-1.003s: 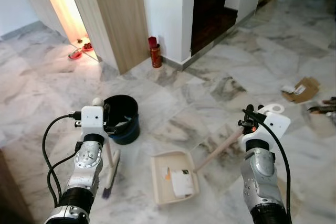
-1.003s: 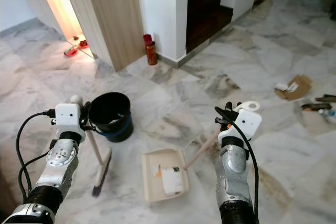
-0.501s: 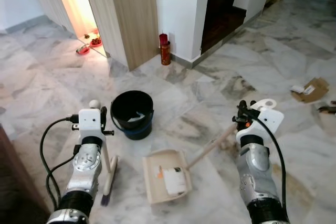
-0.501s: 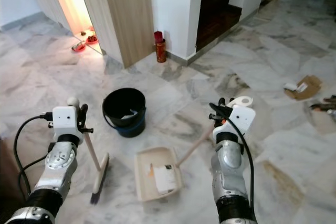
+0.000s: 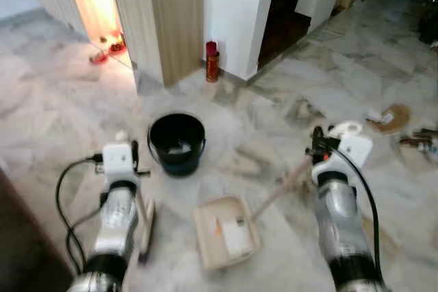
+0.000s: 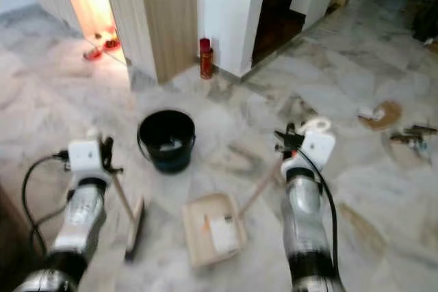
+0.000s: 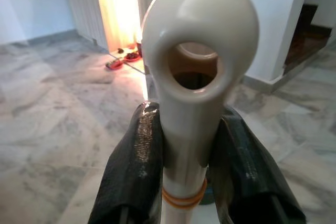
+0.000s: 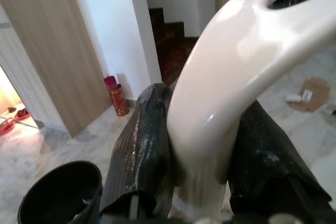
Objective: Sweep floor
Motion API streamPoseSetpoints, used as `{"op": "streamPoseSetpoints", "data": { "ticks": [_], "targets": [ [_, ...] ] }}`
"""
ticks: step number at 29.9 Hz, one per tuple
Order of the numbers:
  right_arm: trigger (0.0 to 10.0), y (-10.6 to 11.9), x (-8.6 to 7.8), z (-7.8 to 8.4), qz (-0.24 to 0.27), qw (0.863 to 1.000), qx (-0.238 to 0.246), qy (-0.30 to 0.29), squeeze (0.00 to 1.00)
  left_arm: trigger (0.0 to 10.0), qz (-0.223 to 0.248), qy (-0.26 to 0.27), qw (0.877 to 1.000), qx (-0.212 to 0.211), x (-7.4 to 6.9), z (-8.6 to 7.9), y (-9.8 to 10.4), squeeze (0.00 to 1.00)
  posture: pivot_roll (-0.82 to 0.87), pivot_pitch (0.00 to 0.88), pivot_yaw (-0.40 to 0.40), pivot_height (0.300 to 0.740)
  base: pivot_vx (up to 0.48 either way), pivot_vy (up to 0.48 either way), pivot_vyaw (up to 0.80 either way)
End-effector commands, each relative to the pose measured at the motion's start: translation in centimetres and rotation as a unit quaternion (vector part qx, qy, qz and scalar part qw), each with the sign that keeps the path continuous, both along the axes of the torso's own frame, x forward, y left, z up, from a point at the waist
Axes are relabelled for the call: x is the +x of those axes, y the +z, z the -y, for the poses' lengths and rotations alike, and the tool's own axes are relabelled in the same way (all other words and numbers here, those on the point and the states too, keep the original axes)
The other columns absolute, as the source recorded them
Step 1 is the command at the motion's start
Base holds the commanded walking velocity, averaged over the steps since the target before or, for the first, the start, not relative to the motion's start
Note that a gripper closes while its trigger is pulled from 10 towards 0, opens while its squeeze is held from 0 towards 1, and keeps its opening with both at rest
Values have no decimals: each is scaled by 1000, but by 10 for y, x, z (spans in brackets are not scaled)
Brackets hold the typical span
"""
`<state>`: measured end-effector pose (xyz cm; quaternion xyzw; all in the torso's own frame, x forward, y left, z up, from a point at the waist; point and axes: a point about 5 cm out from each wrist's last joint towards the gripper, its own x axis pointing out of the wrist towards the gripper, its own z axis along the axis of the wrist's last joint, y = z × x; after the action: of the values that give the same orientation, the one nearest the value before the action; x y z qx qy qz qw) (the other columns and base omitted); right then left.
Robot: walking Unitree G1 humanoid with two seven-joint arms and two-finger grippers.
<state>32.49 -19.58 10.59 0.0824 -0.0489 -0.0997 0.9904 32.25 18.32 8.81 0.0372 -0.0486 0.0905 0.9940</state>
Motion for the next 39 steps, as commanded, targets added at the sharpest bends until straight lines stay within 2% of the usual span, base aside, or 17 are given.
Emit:
{"op": "streamPoseSetpoints", "data": {
  "ticks": [1,7,11,15,19,20,23,27,34,39],
  "targets": [
    [10000,22,8,-4,42,999,-3,4,0,10000,27,3,1000,11,2,-6,11,0,-14,0,-61,740,0,0,0],
    [10000,39,10,-7,76,997,-2,10,0,10000,27,9,999,15,3,-8,13,0,-11,0,-54,740,0,0,0],
    [10000,64,15,-7,118,993,-2,2,0,10000,26,7,1000,15,3,-7,13,0,-18,0,-48,740,0,0,0],
    [10000,80,16,-4,147,989,0,-12,0,10000,27,6,999,16,4,-7,13,0,-17,0,-44,740,0,0,0],
    [10000,92,17,-5,167,985,31,-4,0,10000,31,9,999,17,4,-8,14,0,-16,0,-41,740,0,0,0],
    [10000,99,18,-5,180,982,53,-7,0,10000,32,10,999,17,4,-9,15,0,-12,0,-38,740,0,0,0],
    [10000,113,18,-5,205,978,45,-12,0,10000,36,11,999,18,5,-10,18,0,-16,0,-32,740,0,0,0],
    [10000,117,18,-7,217,976,15,-11,0,10000,38,14,999,20,6,-12,19,0,-15,0,-28,740,0,0,0],
    [10000,114,17,-11,215,976,25,-3,0,10000,37,22,999,25,5,-15,19,0,-12,0,-23,740,0,0,0],
    [10000,106,19,-18,198,980,19,7,0,10000,30,21,999,30,3,-16,16,0,-8,0,-22,740,304,0,0]
  ]
}}
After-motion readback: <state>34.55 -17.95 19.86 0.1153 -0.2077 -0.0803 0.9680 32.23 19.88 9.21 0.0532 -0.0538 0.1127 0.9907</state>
